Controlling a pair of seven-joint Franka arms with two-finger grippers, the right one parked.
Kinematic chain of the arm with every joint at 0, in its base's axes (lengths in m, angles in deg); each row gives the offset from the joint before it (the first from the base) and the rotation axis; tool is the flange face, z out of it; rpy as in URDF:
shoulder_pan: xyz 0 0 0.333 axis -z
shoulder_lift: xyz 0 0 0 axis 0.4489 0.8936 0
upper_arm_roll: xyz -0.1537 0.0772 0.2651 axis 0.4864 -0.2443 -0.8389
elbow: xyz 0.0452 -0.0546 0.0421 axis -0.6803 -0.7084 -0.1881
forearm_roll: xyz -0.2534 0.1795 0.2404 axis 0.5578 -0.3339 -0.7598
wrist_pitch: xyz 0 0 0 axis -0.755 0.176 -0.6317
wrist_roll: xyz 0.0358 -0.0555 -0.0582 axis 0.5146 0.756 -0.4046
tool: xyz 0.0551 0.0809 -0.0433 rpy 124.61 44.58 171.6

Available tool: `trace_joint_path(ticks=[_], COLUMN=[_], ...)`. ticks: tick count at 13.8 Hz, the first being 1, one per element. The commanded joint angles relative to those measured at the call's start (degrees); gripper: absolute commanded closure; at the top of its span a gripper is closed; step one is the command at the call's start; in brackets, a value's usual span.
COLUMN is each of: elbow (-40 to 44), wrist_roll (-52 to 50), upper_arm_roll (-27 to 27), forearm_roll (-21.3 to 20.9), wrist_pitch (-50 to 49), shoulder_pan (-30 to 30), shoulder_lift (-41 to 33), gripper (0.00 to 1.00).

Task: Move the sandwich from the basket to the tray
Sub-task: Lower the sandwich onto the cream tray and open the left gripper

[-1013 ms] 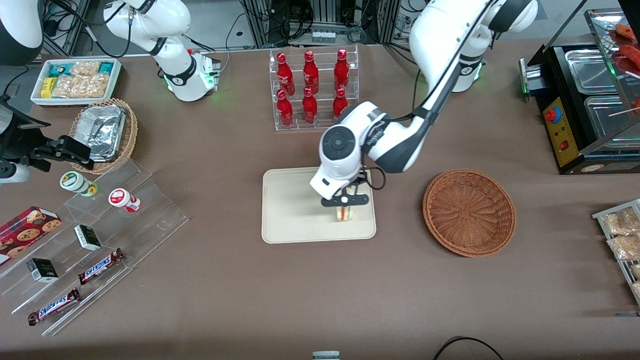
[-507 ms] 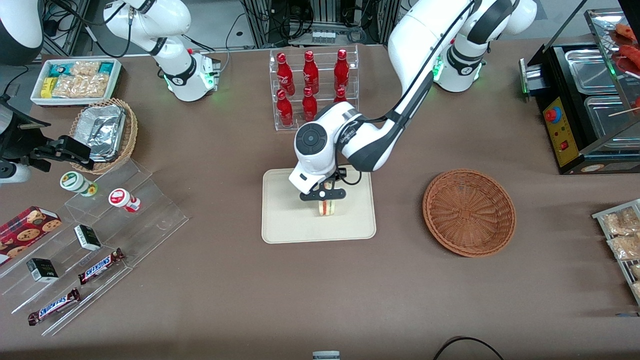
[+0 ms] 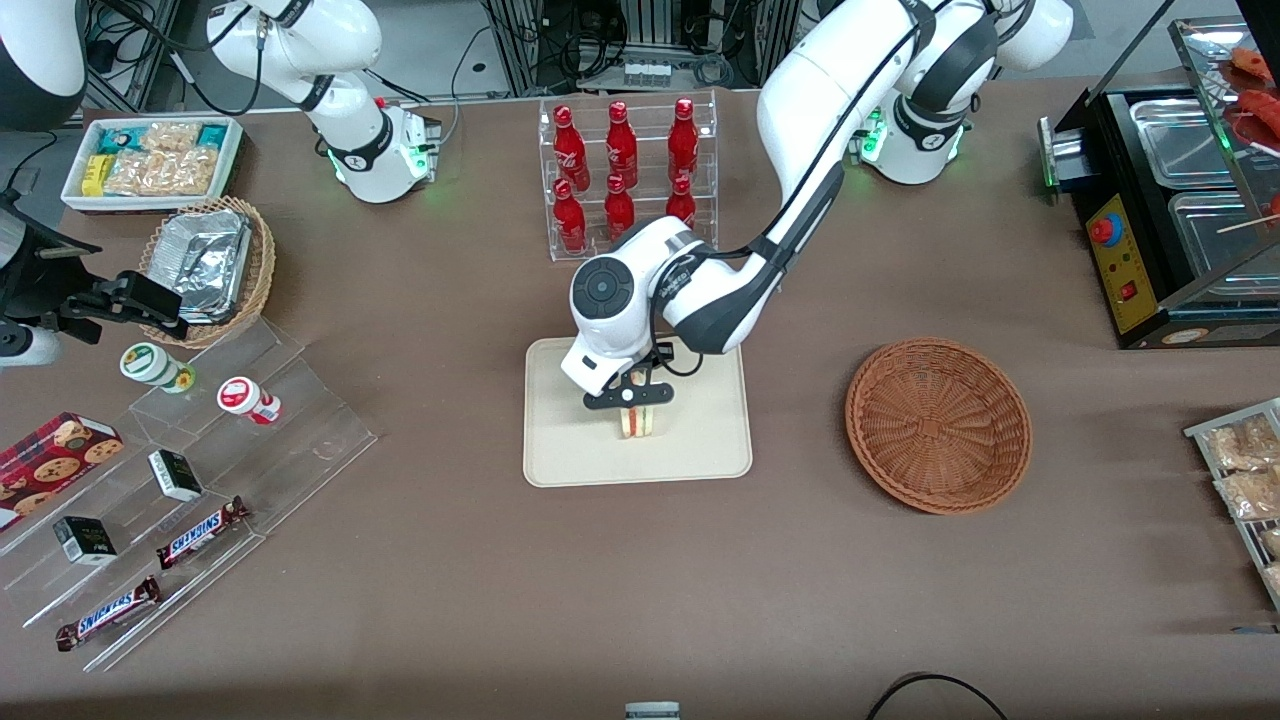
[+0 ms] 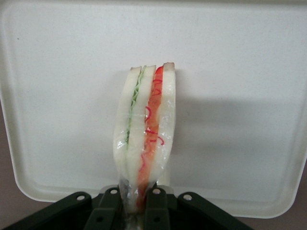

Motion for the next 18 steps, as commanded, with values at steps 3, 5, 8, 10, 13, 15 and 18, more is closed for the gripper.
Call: trace_joint_path(ticks=[3,5,8,10,13,15,18], elbow=[2.2,2.2,2.1,2.2,2.3,2.4,2.4], wrist_roll=[-3.2,-3.2,-3.2,-3.3,-3.3,-3.1,-2.2], upper_arm_roll=[-0.8,-0.9,-1.0,-1.0,-1.0,-1.0,-0.9], forearm_roll=[-0.7,-0.8,-0.9,-0.8,-0.8,-0.7,-0.3], wrist_pitch=[1.1,1.2,2.3,2.3,1.0,-1.2,-3.4], shoulder_pan=[1.1,1.1,1.1,1.1,1.1,0.9,0.3], shoulder_lift=[1.9,2.3,2.6,2.3,0.8,-1.8,-5.5], gripper=[1.00,0.93,0.08,0.00,0.00,0.00,0.00])
